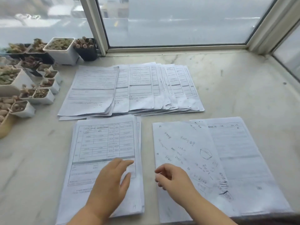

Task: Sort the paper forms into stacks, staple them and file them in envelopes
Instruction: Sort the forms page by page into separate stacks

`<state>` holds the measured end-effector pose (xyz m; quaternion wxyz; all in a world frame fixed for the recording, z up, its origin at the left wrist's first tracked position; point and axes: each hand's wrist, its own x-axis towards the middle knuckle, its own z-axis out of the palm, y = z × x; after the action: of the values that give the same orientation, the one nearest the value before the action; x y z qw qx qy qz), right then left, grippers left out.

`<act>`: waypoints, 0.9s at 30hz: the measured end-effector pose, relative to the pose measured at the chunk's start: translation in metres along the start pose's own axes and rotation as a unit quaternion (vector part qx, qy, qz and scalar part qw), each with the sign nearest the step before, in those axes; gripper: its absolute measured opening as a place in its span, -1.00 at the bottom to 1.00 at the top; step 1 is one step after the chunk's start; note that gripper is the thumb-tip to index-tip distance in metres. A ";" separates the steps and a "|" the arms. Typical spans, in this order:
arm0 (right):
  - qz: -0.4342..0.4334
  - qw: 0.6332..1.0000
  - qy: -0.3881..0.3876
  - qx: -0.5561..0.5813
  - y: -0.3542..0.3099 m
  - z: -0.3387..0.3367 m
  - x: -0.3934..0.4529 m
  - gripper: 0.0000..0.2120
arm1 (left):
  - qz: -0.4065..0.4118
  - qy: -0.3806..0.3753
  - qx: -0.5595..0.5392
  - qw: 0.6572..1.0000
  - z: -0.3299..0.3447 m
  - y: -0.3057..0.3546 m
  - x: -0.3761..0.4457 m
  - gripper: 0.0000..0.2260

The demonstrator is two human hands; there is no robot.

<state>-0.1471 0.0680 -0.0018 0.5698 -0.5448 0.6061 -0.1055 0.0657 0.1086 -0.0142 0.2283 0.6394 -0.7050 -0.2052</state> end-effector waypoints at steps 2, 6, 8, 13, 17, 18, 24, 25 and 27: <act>0.039 0.999 -0.025 -0.019 0.007 0.011 -0.013 -0.91 | -0.038 -0.035 -0.025 0.998 0.007 0.006 -0.040 -0.69; 0.100 0.992 -0.051 0.051 0.007 0.030 -0.021 -0.82 | -0.084 -0.072 -0.052 0.993 0.011 0.006 -0.069 -0.57; 0.102 0.991 -0.055 0.072 0.003 0.037 -0.018 -0.81 | -0.089 -0.068 -0.060 0.992 0.011 0.002 -0.069 -0.52; 0.062 0.988 -0.060 0.130 0.006 0.054 -0.010 -0.70 | -0.064 -0.081 -0.077 0.992 0.012 -0.017 -0.066 -0.51; 0.023 0.987 -0.081 0.138 0.011 0.058 -0.013 -0.50 | -0.068 -0.076 -0.130 0.986 0.013 -0.025 -0.071 -0.51; 0.015 0.986 -0.090 0.141 0.012 0.059 -0.014 -0.44 | -0.069 -0.073 -0.145 0.984 0.013 -0.027 -0.071 -0.50; -0.010 0.992 -0.037 0.116 0.015 0.071 -0.011 -0.42 | -0.055 -0.057 -0.192 0.978 0.016 -0.034 -0.075 -0.55; -0.007 0.993 -0.025 0.117 0.016 0.073 -0.010 -0.42 | -0.054 -0.055 -0.197 0.977 0.016 -0.035 -0.074 -0.57; -0.003 0.993 -0.008 0.115 0.015 0.074 -0.008 -0.43 | -0.061 -0.041 -0.210 0.975 0.015 -0.035 -0.072 -0.63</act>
<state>-0.0979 0.1166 -0.0325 0.6335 -0.4780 0.5838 -0.1717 0.0912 0.1767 -0.0512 0.3160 0.6097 -0.6146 -0.3881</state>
